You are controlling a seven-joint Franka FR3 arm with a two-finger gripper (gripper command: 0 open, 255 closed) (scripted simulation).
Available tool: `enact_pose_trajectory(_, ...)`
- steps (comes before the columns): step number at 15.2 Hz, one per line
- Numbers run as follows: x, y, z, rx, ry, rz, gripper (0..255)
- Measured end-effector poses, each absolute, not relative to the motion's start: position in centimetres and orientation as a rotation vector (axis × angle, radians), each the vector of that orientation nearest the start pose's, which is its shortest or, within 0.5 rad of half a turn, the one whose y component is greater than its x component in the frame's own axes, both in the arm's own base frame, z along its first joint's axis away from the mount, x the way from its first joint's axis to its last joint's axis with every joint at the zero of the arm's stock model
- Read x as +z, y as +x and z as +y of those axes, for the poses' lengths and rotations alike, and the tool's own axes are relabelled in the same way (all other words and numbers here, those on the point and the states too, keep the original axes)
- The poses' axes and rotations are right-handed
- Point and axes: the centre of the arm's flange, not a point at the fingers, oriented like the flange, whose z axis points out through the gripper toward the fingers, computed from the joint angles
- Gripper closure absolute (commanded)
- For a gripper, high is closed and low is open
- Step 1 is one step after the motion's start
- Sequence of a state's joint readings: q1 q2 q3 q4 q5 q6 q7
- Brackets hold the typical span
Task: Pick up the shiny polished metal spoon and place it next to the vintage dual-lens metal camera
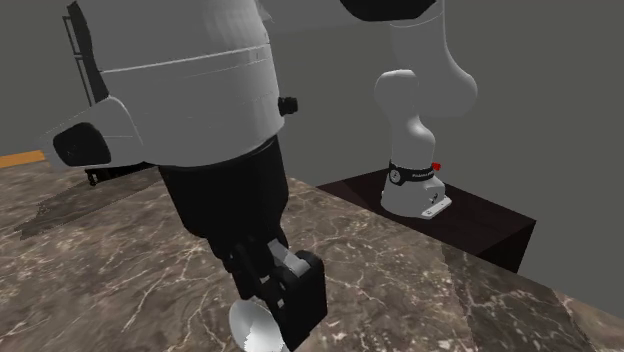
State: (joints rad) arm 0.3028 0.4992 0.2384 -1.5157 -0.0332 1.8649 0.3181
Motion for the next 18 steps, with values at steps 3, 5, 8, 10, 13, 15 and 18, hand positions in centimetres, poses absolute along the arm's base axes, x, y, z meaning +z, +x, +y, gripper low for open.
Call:
enact_pose_trajectory(3,38.4,59.3,32.5,0.248,-3.094,-0.333,255)
enact_pose_trajectory(5,39.6,59.3,32.5,0.247,-3.094,-0.333,255)
enact_pose_trajectory(8,41.1,59.3,32.5,0.248,-3.094,-0.333,255)
enact_pose_trajectory(10,42.2,59.3,32.6,0.247,-3.094,-0.333,255)
enact_pose_trajectory(13,43.8,59.3,32.7,0.247,-3.094,-0.333,255)
enact_pose_trajectory(15,44.9,59.1,32.6,0.247,-3.094,-0.333,255)
enact_pose_trajectory(18,46.3,59.1,32.6,0.247,-3.094,-0.333,255)
